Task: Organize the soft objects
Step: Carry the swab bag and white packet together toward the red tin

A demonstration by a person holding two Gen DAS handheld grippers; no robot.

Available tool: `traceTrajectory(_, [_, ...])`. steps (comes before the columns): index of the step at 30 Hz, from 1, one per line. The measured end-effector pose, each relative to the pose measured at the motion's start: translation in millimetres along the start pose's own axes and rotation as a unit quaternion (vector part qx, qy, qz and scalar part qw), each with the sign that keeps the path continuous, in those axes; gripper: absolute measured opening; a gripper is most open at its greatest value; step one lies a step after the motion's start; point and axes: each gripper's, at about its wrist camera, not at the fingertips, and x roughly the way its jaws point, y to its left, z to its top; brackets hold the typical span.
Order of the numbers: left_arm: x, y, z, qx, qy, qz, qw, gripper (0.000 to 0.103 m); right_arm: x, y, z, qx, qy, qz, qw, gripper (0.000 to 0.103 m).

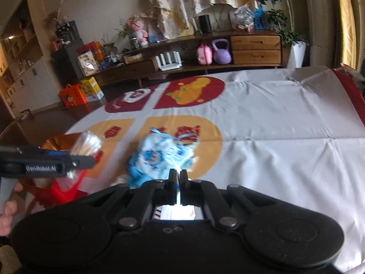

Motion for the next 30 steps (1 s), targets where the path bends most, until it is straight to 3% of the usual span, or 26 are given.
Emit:
traceTrajectory(19, [-62, 72, -16, -0.042, -0.013, 0.053, 0.9977, 0.046, 10, 120, 26, -0.060, -0.005, 0.072, 0.996, 0.001])
traceTrajectory(30, [-75, 129, -23, -0.072, -0.014, 0.084, 0.9938, 0.046, 35, 174, 34, -0.085, 0.001, 0.098, 0.991, 0.002])
